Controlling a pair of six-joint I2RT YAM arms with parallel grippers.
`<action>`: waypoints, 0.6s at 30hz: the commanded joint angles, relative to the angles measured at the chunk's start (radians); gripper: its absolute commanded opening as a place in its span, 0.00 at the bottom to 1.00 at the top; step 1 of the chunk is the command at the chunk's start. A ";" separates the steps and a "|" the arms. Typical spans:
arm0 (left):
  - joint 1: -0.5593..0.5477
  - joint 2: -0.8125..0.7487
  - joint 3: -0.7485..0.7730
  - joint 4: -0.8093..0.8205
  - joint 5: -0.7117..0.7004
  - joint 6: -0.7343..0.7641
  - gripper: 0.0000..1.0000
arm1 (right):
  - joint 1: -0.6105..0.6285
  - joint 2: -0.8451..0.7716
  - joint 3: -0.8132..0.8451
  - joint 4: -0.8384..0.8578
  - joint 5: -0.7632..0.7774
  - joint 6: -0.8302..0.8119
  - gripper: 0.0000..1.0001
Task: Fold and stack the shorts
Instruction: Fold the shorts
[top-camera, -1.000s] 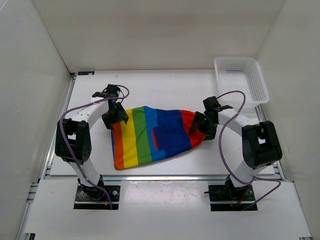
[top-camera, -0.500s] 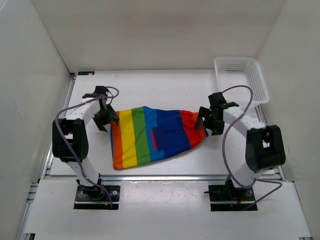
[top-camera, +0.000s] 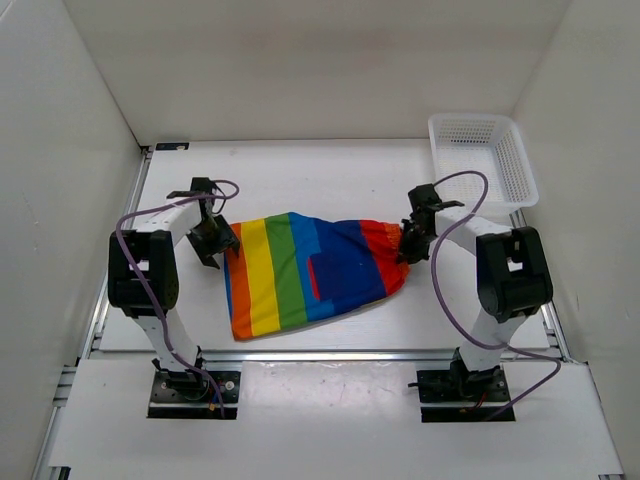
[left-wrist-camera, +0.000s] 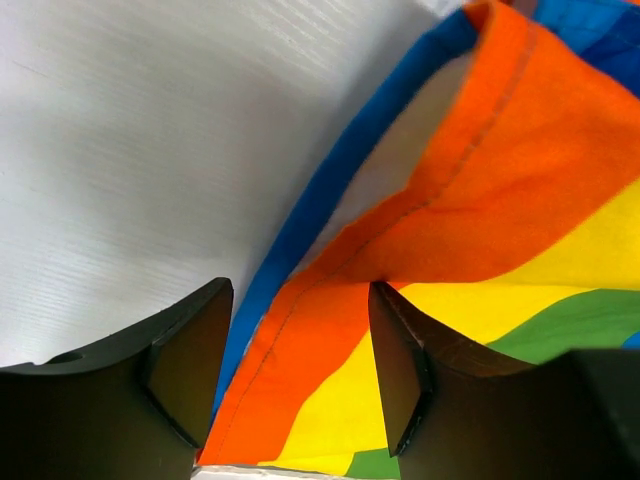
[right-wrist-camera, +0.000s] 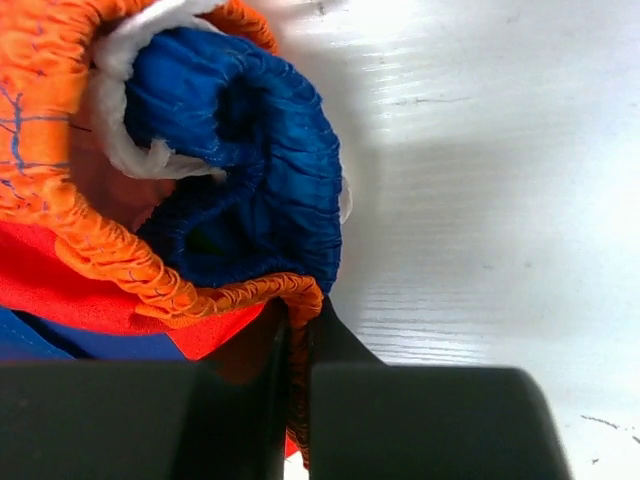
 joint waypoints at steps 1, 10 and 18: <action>0.006 -0.023 -0.013 0.020 0.025 0.020 0.68 | 0.000 -0.064 -0.025 -0.001 0.139 0.013 0.00; -0.080 -0.060 -0.055 0.029 0.036 -0.005 0.60 | 0.010 -0.274 0.083 -0.162 0.401 -0.025 0.00; -0.215 0.026 -0.075 0.082 0.083 -0.052 0.10 | 0.203 -0.288 0.232 -0.277 0.559 -0.034 0.00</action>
